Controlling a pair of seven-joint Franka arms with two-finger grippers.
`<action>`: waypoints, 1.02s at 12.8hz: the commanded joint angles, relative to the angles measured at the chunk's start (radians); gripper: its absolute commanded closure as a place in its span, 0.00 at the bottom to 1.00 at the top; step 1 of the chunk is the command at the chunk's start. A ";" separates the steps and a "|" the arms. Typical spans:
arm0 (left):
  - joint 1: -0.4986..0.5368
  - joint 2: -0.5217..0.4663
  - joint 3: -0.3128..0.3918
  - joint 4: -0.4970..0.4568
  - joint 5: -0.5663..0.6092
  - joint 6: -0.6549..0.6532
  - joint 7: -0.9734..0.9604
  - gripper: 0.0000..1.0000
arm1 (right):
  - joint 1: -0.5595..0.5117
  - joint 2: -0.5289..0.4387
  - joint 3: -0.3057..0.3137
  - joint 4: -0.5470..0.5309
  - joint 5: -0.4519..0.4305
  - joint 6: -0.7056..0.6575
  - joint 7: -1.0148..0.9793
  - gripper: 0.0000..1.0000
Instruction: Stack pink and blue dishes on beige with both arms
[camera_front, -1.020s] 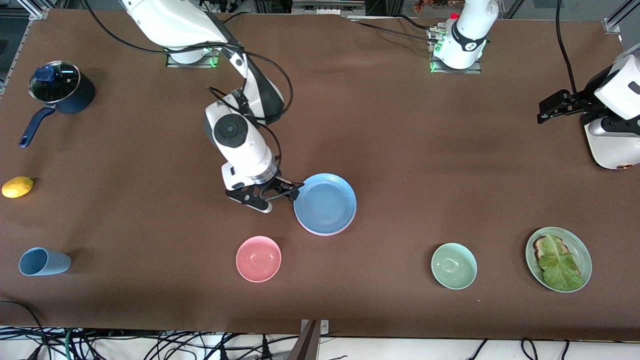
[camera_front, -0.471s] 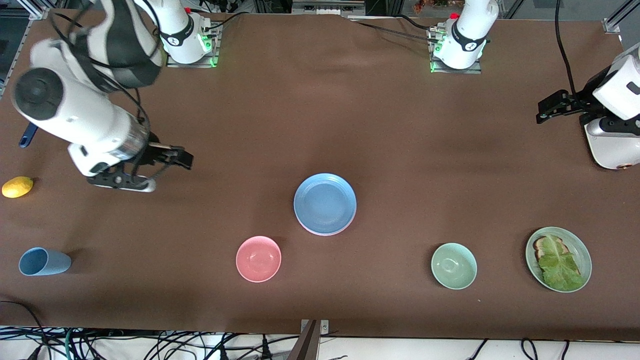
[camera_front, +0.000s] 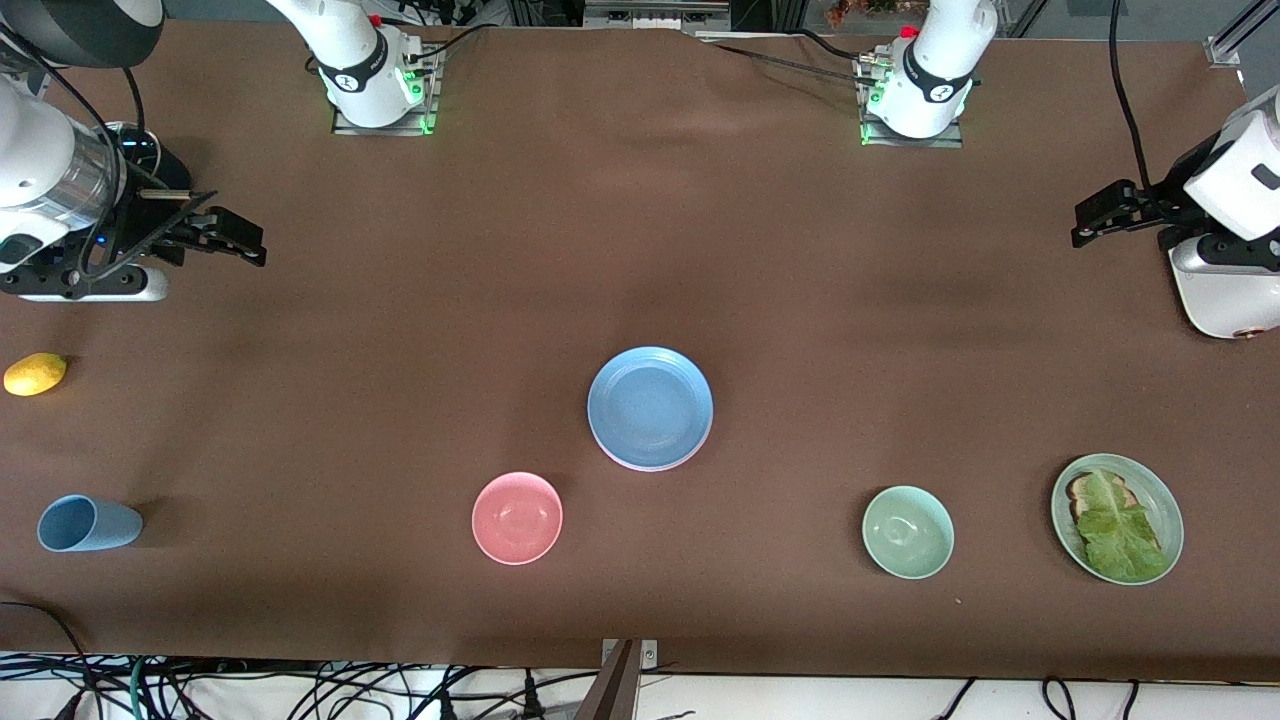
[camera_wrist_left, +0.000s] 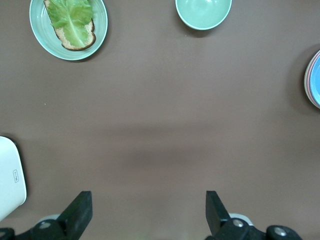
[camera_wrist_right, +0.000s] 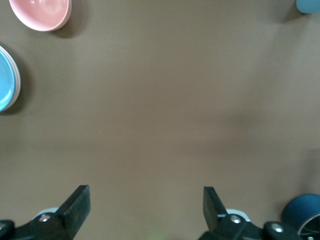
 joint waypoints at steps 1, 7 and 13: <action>0.003 -0.006 -0.004 -0.003 -0.002 -0.001 0.007 0.00 | -0.008 -0.031 -0.004 -0.026 -0.044 -0.019 -0.043 0.00; 0.003 -0.008 -0.004 -0.003 -0.002 -0.001 0.007 0.00 | -0.012 -0.039 -0.006 -0.027 -0.058 -0.017 -0.033 0.00; 0.004 -0.008 -0.004 -0.003 -0.002 -0.001 0.007 0.00 | -0.012 -0.045 -0.006 -0.029 -0.061 -0.020 -0.036 0.00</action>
